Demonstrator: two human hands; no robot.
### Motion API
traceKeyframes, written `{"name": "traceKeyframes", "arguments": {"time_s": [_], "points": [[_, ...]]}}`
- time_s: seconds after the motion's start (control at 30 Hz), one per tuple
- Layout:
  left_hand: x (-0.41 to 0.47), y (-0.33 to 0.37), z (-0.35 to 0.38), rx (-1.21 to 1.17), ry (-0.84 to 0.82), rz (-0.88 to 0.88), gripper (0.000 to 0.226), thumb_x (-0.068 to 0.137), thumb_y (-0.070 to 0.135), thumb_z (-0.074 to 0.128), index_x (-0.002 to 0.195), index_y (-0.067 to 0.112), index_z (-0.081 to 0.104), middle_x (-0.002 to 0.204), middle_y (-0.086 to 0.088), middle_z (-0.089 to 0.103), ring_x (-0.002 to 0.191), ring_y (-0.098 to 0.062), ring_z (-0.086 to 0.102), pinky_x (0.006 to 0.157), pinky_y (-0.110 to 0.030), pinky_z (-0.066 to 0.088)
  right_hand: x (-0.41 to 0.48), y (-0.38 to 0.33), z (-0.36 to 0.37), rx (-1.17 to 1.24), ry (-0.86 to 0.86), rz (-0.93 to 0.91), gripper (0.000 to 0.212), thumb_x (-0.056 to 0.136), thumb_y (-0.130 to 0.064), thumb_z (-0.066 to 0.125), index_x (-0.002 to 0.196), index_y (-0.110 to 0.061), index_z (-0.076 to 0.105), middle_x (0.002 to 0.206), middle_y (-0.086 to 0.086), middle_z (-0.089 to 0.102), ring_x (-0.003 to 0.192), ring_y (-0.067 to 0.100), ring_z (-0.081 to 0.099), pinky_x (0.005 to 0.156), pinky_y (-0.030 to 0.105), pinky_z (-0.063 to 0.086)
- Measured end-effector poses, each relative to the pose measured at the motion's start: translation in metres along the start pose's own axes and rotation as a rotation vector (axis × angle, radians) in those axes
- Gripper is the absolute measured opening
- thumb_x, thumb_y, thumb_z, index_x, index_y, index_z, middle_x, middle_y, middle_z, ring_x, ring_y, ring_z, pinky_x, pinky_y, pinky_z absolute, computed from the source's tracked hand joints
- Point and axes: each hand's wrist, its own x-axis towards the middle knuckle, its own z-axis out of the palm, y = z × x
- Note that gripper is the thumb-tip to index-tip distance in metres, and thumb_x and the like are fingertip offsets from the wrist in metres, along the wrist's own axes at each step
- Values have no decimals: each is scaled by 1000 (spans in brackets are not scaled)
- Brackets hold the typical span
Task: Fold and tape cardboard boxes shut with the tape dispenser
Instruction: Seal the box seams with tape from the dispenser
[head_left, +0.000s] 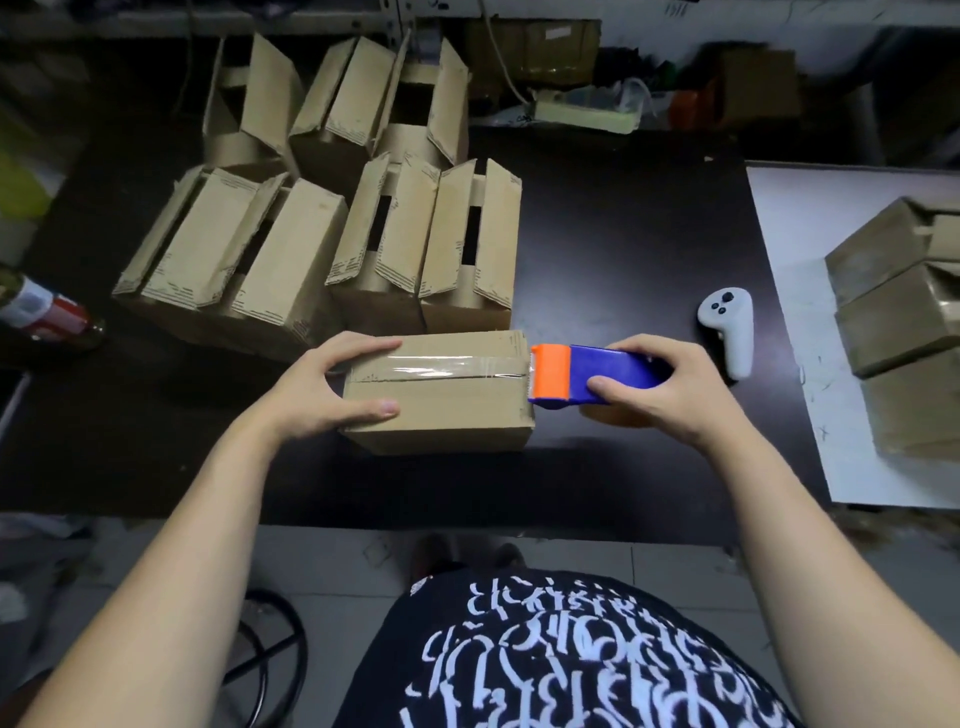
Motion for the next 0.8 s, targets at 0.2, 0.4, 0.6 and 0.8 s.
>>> {"name": "traceKeyframes", "arguments": {"time_s": [0.2, 0.4, 0.6, 0.8], "points": [[3, 8, -2, 33, -35, -3, 68, 74, 37, 88, 133, 51, 60, 142, 17, 51, 132, 4, 47, 109, -28, 38, -11, 17, -7, 43, 22, 34, 23, 74, -26, 92, 91, -24, 75, 85, -4, 73, 81, 19, 67, 74, 30, 58], [2, 24, -5, 195, -59, -10, 69, 76, 40, 86, 138, 50, 56, 156, 25, 31, 147, -1, 28, 118, -38, 29, -10, 33, 4, 62, 14, 55, 23, 77, -26, 90, 95, -24, 76, 86, -9, 73, 78, 5, 64, 73, 14, 50], [7, 53, 65, 325, 117, 258, 56, 80, 6, 71, 135, 17, 66, 150, 0, 50, 141, -18, 45, 118, -49, 34, -7, 39, 18, 114, 15, 64, 25, 78, -28, 90, 98, -24, 76, 89, -12, 74, 81, 3, 65, 73, 10, 48], [26, 65, 124, 437, 487, 211, 20, 94, 40, 67, 108, 30, 76, 134, 10, 63, 128, -11, 54, 109, -43, 34, -8, 51, 21, 141, 11, 96, 30, 77, -36, 90, 102, -26, 76, 94, -12, 75, 87, 7, 67, 77, 14, 50]]}}
